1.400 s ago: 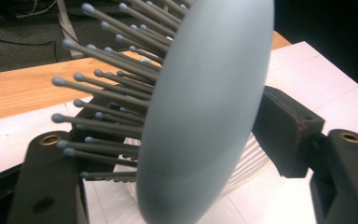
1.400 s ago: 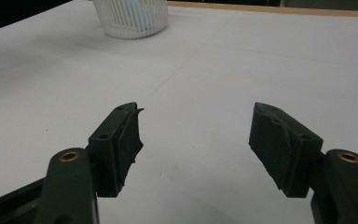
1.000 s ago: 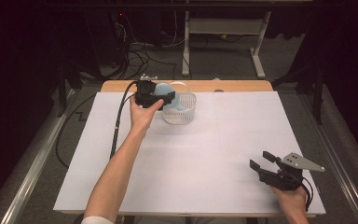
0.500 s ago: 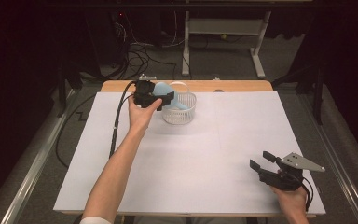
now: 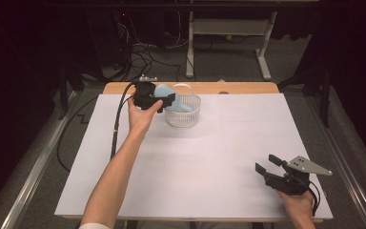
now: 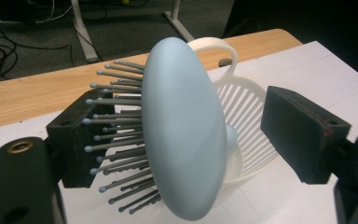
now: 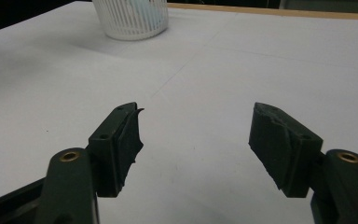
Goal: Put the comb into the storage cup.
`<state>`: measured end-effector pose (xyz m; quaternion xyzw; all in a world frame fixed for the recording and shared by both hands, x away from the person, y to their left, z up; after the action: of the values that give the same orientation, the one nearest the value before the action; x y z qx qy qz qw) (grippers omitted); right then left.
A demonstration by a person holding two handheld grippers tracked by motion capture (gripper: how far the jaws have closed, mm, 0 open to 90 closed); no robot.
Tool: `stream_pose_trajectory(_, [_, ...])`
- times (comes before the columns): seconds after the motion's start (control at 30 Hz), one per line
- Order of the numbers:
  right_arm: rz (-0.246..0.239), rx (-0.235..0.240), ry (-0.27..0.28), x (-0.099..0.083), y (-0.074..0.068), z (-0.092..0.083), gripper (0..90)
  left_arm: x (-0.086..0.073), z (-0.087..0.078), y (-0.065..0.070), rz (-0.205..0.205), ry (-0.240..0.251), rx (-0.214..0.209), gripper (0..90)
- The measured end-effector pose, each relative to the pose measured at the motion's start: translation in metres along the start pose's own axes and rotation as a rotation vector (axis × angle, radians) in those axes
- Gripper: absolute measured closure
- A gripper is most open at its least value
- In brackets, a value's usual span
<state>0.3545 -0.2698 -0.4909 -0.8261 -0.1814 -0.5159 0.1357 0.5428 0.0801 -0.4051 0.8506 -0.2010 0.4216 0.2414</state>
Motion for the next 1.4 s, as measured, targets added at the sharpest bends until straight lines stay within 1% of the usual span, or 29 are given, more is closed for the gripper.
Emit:
stream_pose_trajectory(0.27, [-0.001,0.0,0.0,0.0,0.0,0.0,34.1,0.001,-0.004,-0.003,-0.008,0.006,0.008,18.5])
stream_pose_trajectory(0.4, [0.001,0.0,0.0,0.0,0.0,0.0,34.1,0.0,-0.005,-0.004,-0.006,0.0,0.008,18.5])
stream_pose_trajectory(0.5, [0.0,0.003,0.002,0.0,0.0,0.0,34.0,-0.001,-0.006,-0.004,0.007,-0.013,0.015,18.4])
stream_pose_trajectory(0.73, [-0.001,0.007,0.0,0.0,-0.001,0.0,34.0,-0.001,-0.009,-0.004,0.002,-0.005,-0.001,18.4])
stream_pose_trajectory(0.8, [-0.001,0.006,0.002,0.0,-0.001,0.0,34.0,-0.001,-0.009,-0.004,0.002,0.006,-0.007,18.6])
stream_pose_trajectory(0.9, [0.003,0.009,0.002,0.0,-0.001,0.0,33.8,-0.004,-0.01,-0.006,0.004,0.002,-0.004,19.4])
stream_pose_trajectory(1.0, [0.003,0.01,0.003,0.0,-0.001,0.0,33.8,-0.006,-0.012,-0.009,-0.003,0.005,-0.004,19.4])
stream_pose_trajectory(1.2, [0.001,0.01,0.001,0.0,-0.001,0.0,33.8,-0.006,-0.017,-0.009,0.008,0.011,-0.005,19.2])
stream_pose_trajectory(1.4, [-0.001,0.007,0.004,0.001,-0.001,0.0,33.8,-0.007,-0.022,-0.008,0.024,0.006,0.0,19.2])
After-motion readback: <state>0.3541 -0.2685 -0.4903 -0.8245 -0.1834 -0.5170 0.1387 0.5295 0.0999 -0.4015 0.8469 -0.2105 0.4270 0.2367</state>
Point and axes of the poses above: each handheld gripper's, and its own axes: z roughly forward along the jaws, x roughly out of its top, y roughly to its right, the point moved 9 cm from there along z, roughly forward along the jaws, and after that the axes turned 6 degrees about -x, right-handed, at the moved point
